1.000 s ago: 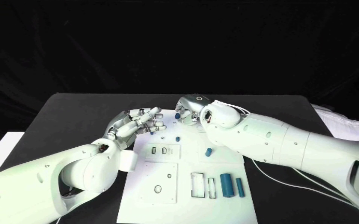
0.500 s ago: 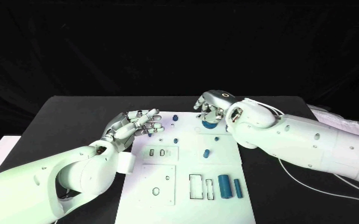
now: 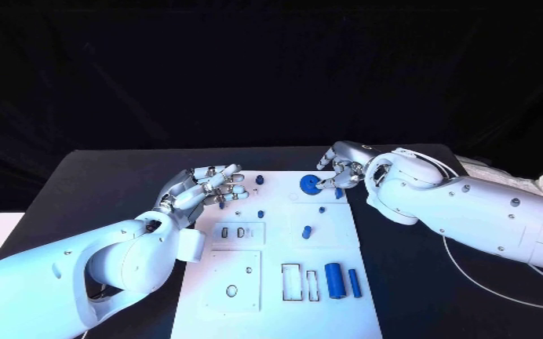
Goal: Assemble the parts on the task board
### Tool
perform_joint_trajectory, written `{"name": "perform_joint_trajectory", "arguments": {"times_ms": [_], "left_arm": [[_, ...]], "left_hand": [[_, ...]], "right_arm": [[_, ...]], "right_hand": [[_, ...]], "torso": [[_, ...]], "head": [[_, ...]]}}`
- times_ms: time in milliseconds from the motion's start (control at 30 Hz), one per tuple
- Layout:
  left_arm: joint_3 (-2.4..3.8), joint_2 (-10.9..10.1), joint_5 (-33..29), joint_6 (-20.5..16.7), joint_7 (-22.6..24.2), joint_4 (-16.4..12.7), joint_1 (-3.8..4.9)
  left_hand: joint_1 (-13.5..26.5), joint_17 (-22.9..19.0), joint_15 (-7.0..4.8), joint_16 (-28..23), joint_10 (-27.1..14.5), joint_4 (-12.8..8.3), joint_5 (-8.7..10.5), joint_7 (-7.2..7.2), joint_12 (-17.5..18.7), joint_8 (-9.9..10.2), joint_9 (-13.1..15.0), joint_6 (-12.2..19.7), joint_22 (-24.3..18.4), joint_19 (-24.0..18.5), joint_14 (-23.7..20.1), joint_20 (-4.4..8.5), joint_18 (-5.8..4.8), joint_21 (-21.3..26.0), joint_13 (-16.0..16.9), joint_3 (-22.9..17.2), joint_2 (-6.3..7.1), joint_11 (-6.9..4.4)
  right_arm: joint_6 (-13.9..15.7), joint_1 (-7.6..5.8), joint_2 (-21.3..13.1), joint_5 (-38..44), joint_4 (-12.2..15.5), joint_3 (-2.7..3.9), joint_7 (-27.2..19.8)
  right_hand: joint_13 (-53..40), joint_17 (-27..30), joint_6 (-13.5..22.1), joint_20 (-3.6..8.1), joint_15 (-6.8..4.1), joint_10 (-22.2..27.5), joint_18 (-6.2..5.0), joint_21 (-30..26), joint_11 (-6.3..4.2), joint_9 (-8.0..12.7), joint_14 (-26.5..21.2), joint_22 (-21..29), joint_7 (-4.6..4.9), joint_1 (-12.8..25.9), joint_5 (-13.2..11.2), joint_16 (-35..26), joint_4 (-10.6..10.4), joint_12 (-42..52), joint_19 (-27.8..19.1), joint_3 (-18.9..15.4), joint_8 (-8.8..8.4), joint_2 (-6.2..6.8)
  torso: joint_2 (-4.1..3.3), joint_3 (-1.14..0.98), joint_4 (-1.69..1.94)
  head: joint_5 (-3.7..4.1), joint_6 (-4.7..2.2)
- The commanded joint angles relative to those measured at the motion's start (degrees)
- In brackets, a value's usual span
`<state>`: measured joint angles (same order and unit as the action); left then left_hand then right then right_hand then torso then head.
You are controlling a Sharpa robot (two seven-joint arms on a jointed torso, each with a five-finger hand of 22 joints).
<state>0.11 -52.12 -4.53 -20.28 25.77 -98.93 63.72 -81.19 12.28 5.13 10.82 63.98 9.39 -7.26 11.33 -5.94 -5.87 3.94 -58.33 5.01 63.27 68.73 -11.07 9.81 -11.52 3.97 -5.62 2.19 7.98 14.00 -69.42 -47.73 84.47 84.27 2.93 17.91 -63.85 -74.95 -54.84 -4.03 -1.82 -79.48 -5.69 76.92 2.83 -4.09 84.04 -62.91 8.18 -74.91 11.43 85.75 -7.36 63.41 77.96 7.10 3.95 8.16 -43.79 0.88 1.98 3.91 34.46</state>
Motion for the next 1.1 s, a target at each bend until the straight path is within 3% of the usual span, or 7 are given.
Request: {"name": "perform_joint_trajectory", "arguments": {"times_ms": [33,400,1100], "left_arm": [[0.04,0.2,0.1,1.5,0.2,0.0,0.05],[0.03,0.3,0.1,1.7,0.1,0.3,0.05],[0.03,0.4,0.1,1.8,-0.4,0.2,0.04]], "left_hand": [[0.1,0.1,0.06,-0.4,0.1,-0.3,0.22,0.39,0.4,0.3,0.0,-0.1,0.0,0.1,-0.3,-0.17,0.52,0.2,0.1,0.1,-0.47,0.32],[0.1,0.1,0.06,-0.4,0.1,-0.3,0.22,0.39,0.4,0.3,0.0,-0.1,0.0,0.1,-0.3,-0.17,0.52,0.2,0.1,0.1,-0.47,0.32],[0.1,0.1,0.06,-0.4,0.1,-0.3,0.22,0.39,0.4,0.3,0.0,-0.1,0.0,0.1,-0.3,-0.17,0.52,0.2,0.1,0.1,-0.47,0.32]], "right_arm": [[-3.4,0.04,0.7,-0.2,-0.8,0.01,1.9],[-3.4,0.23,3.2,0.5,-3.5,-0.19,1.4],[-3.7,0.97,6.2,4.0,-6.6,-0.59,1.4]], "right_hand": [[-2.6,-6.9,0.4,-0.53,0.45,-0.6,0.51,0.3,0.10,-0.1,4.5,-0.3,0.02,-0.8,0.0,0.5,-0.5,2.3,0.1,-0.5,-0.20,-0.01],[-8.2,-8.6,-0.4,-0.66,0.51,-2.2,0.85,1.5,0.12,-0.2,4.7,-2.4,-0.02,-2.2,0.7,1.3,-1.3,7.3,0.8,-0.7,0.11,-0.57],[-11.5,-10.0,-2.0,-0.61,0.44,-3.0,1.08,2.4,0.01,-0.4,5.0,-3.8,-0.14,-4.1,1.1,2.0,-0.3,10.0,1.3,0.7,0.32,-2.07]], "torso": [[-0.03,0.01,-0.02],[-0.04,0.05,0.01],[-0.12,0.07,0.05]], "head": [[0.01,0.04],[-0.13,0.39],[-0.36,0.84]]}}
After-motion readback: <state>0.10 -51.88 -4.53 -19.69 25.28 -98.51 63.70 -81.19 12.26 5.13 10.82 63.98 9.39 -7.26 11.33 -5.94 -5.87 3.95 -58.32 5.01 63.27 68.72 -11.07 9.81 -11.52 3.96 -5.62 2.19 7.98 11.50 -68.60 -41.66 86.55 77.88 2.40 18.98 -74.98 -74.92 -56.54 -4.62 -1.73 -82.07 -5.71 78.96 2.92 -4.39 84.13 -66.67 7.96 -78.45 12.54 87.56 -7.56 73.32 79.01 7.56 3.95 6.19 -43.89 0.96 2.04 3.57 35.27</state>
